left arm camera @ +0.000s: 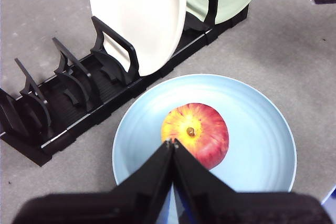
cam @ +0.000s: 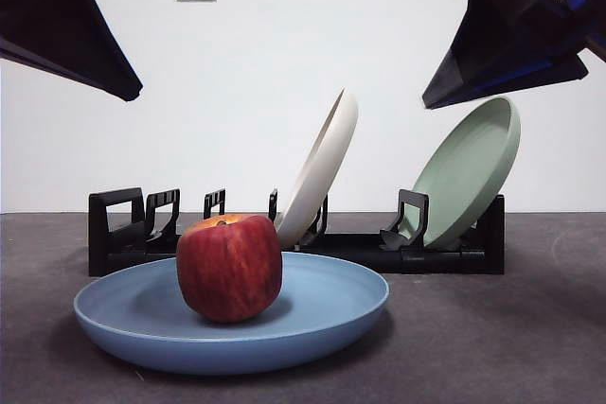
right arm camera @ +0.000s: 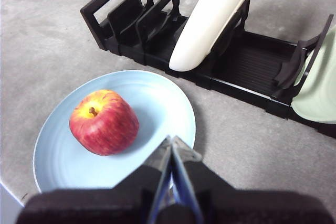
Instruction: Take the blue plate from the plate rack,put the plate on the table,take the apple from the table,put the apple in the plate
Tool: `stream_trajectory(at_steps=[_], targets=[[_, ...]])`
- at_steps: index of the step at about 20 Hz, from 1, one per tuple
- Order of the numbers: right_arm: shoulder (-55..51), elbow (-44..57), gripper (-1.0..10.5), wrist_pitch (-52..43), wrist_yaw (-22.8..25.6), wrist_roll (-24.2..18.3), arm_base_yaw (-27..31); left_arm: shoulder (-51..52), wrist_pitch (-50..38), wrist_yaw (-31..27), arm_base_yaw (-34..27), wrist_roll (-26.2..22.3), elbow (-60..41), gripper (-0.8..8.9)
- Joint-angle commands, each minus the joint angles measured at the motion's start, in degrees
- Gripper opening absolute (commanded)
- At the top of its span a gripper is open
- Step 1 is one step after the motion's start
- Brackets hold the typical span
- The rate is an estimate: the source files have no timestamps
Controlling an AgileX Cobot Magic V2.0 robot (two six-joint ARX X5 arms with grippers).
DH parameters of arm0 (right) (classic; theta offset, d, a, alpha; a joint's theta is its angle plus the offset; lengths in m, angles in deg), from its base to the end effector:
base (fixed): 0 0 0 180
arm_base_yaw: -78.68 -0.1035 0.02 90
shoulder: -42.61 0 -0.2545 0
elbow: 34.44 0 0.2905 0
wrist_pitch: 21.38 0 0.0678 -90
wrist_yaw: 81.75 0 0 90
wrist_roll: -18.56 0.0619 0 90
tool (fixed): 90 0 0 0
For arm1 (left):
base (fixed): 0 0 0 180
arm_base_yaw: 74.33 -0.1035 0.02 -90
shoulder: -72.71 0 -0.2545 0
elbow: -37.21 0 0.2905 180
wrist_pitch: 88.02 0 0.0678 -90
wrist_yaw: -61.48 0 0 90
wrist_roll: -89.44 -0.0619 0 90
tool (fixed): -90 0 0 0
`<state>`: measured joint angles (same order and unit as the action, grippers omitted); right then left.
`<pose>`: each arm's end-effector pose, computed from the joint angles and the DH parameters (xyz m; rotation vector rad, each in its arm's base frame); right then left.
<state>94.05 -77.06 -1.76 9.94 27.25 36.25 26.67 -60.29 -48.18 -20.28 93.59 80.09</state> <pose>0.1949 0.1757 0.1962 -0.0477 0.5203 0.6576 0.1587 -0.1834 0.2059 0.2590 0.4579 -0.5682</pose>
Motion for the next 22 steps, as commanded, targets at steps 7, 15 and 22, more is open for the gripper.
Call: stream_trajectory(at_steps=[7,15,22], targets=[[-0.2,0.5,0.0,-0.2,0.2,0.7,-0.1,0.0,-0.1,0.3,-0.2,0.4,-0.2,-0.03],[-0.2,0.5,0.0,-0.1,0.2,0.7,-0.1,11.2,-2.2,0.6,-9.5,-5.0,-0.2,-0.03],[-0.2,0.5,0.0,-0.1,0.2,0.7,-0.1,27.7,-3.4,16.1,-35.1,-4.2,-6.5,-0.03]])
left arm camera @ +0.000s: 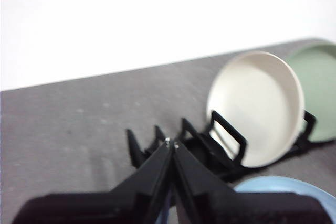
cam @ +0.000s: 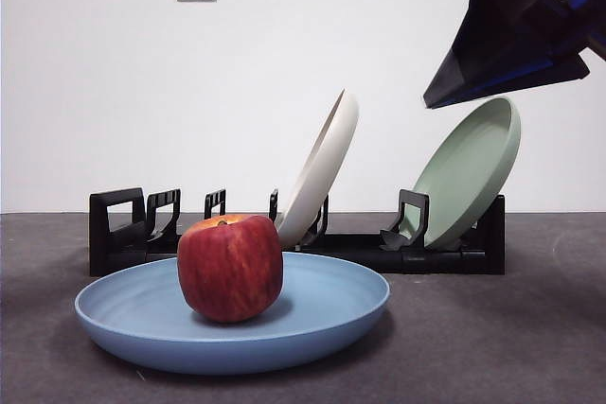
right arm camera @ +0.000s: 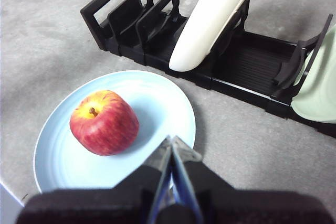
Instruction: Take the blue plate from the plate rack,put the plate on the table,take the apple from the table,put the apple in the plate
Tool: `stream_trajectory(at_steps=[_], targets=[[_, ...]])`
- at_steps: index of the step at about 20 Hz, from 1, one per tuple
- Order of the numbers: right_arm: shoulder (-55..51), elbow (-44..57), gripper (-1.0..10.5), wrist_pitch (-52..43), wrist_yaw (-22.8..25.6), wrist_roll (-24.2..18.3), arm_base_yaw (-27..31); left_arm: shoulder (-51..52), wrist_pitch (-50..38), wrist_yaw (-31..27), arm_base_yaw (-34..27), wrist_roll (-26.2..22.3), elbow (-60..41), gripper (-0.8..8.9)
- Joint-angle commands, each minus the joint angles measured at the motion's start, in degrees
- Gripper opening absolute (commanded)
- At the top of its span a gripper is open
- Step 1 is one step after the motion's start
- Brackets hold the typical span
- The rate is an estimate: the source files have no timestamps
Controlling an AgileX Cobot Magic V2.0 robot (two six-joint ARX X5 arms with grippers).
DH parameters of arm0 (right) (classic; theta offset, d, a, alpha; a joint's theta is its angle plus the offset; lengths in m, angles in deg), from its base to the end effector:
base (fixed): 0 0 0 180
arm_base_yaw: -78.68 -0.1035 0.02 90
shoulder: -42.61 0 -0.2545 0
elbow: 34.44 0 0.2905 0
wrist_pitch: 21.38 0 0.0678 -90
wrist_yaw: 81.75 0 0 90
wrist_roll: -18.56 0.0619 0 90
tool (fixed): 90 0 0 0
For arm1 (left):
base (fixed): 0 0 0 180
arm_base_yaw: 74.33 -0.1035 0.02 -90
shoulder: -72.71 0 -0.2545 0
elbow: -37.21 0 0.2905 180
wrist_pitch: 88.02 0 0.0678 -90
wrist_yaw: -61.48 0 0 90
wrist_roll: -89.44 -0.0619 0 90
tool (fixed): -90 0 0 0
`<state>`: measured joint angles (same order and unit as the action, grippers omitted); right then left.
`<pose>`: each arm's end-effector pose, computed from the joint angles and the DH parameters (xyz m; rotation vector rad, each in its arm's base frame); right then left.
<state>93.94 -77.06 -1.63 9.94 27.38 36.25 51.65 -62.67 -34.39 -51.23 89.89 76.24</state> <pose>0.1947 0.1755 0.1964 -0.0457 0.5214 0.6569 0.1746 -0.0676 0.2680 0.0246 0.1264 -0.2998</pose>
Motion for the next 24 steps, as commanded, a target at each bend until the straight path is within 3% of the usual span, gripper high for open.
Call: stream_trajectory(at_steps=[1,5,9,18,21,24], targets=[[-0.1,0.5,0.0,-0.3,0.2,0.6,-0.1,4.9,-2.1,3.1,-6.6,-0.5,-4.6,-0.03],[-0.1,0.5,0.0,-0.3,0.2,0.6,-0.1,12.8,-5.8,3.2,-15.2,-0.5,-13.8,-0.03],[-0.1,0.5,0.0,-0.3,0.2,0.6,-0.1,15.5,-7.1,3.3,-18.8,-0.5,-20.8,-0.03],[-0.1,0.5,0.0,-0.2,0.2,0.6,-0.1,21.0,-3.4,4.9,-20.0,0.0,-26.9,-0.03],[-0.1,0.5,0.0,0.0,0.2,0.6,-0.1,20.9,-2.9,6.1,-20.0,4.7,-26.9,-0.03],[-0.1,0.5,0.0,0.1,0.2,0.6,-0.1,20.9,-3.0,6.0,-20.0,4.9,-26.9,-0.03]])
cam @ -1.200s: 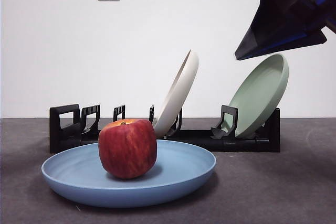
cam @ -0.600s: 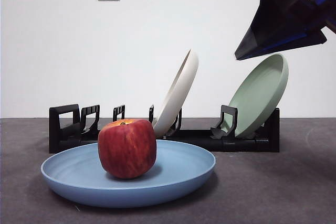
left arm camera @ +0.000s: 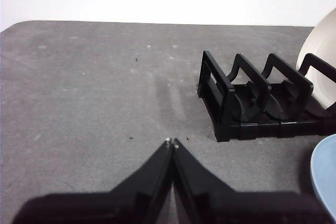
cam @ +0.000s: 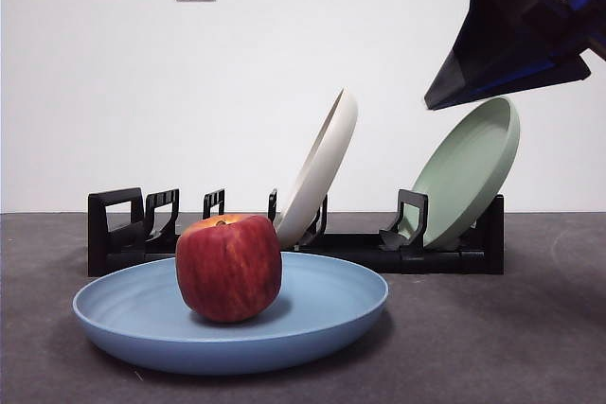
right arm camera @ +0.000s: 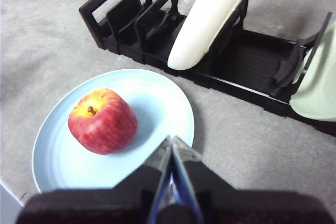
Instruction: Take the blue plate from the plate rack,put the plate on the table,take the apple from the table,put the apple in the plate
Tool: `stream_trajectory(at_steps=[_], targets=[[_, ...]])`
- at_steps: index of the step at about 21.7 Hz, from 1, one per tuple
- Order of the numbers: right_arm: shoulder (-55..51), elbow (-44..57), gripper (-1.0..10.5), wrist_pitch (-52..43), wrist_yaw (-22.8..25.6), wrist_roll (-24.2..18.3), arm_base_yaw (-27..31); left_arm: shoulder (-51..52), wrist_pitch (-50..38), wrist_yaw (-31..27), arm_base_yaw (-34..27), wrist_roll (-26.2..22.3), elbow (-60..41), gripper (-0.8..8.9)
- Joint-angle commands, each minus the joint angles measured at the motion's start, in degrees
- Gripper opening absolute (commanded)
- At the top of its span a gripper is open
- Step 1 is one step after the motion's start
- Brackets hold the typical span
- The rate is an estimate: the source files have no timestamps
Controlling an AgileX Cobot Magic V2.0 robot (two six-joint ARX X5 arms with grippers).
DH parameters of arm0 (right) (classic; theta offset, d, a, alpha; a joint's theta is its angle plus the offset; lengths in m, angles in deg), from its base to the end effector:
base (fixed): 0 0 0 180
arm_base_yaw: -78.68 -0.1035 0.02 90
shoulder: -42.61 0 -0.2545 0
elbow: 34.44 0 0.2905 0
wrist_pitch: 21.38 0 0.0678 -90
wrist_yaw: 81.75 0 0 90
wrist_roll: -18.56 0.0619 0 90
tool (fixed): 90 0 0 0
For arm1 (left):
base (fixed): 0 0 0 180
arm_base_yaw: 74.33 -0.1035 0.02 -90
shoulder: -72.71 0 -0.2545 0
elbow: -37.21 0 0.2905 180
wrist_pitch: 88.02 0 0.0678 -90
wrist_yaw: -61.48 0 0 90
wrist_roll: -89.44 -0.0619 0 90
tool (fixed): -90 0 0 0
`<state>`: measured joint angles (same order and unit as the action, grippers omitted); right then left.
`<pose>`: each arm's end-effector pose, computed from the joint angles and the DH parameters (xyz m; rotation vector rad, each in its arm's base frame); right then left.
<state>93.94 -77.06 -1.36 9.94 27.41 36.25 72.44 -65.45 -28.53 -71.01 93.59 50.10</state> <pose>0.1945 0.1753 0.1959 -0.0470 0.5259 0.6561 0.1764 -0.0102 0.1458 -0.0672 0.1756 -0.0513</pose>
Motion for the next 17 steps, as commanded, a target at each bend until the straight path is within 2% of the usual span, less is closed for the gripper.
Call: stream_trajectory(at_steps=[1,12,15,17], targets=[[-0.1,0.5,0.0,-0.1,0.2,0.6,-0.1,0.2,-0.2,0.2,-0.2,1.2,-0.8,-0.03],[-2.2,0.5,0.0,1.8,0.5,0.3,0.3,0.2,-0.2,0.2,-0.2,1.2,-0.8,-0.03],[-7.9,0.6,0.0,5.7,5.0,-8.7,4.2,0.2,-0.2,0.2,-0.2,1.2,-0.8,-0.03],[-12.5,0.7,0.0,9.2,4.2,-10.0,10.8,0.2,-0.2,0.2,-0.2,1.2,-0.8,-0.03]])
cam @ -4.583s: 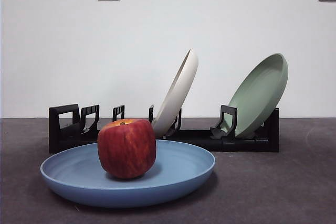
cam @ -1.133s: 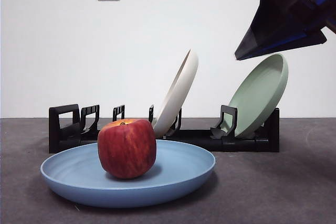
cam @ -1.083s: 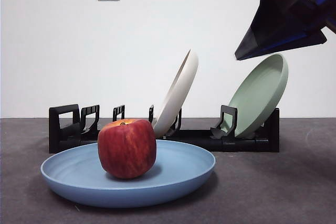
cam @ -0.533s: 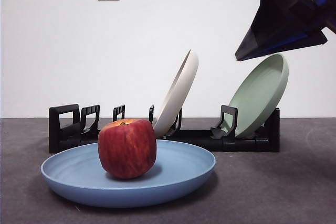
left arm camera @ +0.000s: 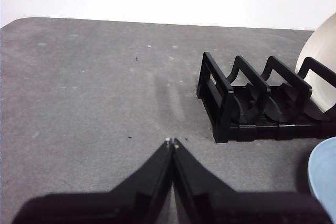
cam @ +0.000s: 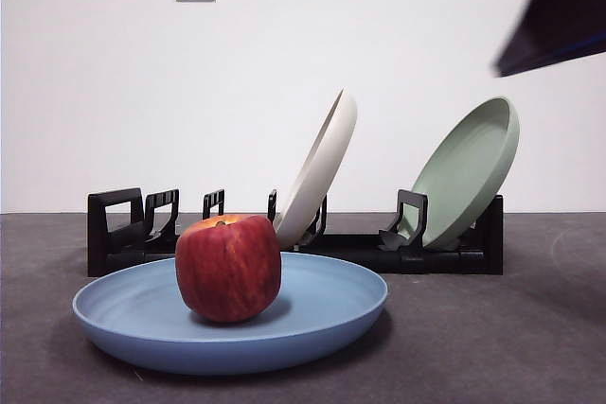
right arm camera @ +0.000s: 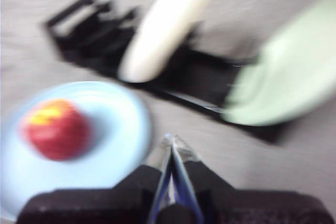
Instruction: Take the blue plate from the plate rack,put the plate on the table,take the apple from the table,put the apple in the plate
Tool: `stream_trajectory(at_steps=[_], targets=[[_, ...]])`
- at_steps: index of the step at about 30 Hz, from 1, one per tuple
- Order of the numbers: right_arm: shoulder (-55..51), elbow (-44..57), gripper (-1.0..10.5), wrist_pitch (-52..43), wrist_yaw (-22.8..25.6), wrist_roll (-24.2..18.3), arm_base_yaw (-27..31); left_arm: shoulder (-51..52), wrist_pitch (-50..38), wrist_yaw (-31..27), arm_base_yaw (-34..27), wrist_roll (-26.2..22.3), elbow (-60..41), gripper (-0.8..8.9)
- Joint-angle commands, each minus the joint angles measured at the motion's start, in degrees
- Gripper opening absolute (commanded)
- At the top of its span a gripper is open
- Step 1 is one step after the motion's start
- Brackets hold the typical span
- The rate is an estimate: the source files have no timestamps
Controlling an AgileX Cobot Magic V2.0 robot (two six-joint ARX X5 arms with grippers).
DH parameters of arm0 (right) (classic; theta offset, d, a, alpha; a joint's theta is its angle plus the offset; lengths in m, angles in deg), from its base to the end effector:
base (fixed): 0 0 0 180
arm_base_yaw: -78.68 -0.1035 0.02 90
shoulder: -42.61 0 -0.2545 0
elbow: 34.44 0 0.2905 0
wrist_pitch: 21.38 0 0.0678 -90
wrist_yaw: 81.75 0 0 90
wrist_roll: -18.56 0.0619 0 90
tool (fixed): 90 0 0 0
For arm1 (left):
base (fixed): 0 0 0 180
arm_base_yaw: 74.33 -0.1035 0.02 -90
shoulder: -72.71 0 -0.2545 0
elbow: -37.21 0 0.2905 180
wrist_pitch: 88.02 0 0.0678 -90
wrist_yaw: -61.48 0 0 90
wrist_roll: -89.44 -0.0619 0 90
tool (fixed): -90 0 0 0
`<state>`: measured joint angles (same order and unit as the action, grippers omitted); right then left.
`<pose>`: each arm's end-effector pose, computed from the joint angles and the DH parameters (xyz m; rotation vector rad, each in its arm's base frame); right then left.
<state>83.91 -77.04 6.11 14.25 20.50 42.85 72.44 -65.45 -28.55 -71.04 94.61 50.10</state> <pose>0.1946 0.1325 0.2210 -0.1324 0.4402 0.5039 0.1764 -0.0101 0.1458 -0.0850 0.1760 -0.0489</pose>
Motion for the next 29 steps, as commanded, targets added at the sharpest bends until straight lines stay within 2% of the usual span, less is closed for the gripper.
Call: stream_trajectory(at_steps=[1,4,6,8,12,19,23,29], targets=[[-5.2,1.0,0.0,3.2,-0.1,-3.1,8.5,0.2,-0.2,0.2,-0.2,0.2,-0.8,-0.03],[-13.6,3.0,0.0,3.4,-0.1,-3.1,20.5,0.2,-0.2,0.2,-0.2,0.2,-0.8,-0.03],[-19.4,4.9,0.0,3.1,-0.1,-3.1,26.6,0.2,-0.2,0.2,-0.2,0.2,-0.8,-0.03],[-25.1,8.0,0.0,2.9,0.0,-3.1,30.2,0.2,-0.2,0.2,-0.2,0.2,-0.8,-0.03],[-32.7,15.2,0.0,2.3,-0.1,-3.0,31.3,0.2,-0.2,0.2,-0.2,0.2,-0.8,-0.03],[-38.9,25.7,0.0,-4.6,-0.1,0.9,31.2,0.2,-0.2,0.2,-0.2,0.2,-0.8,-0.03],[-41.3,28.7,0.0,-7.8,0.0,1.2,31.2,0.2,-0.2,0.2,-0.2,0.2,-0.8,-0.03],[-41.2,30.3,0.0,-6.7,0.0,1.0,31.2,0.2,-0.2,0.2,-0.2,0.2,-0.8,-0.03]])
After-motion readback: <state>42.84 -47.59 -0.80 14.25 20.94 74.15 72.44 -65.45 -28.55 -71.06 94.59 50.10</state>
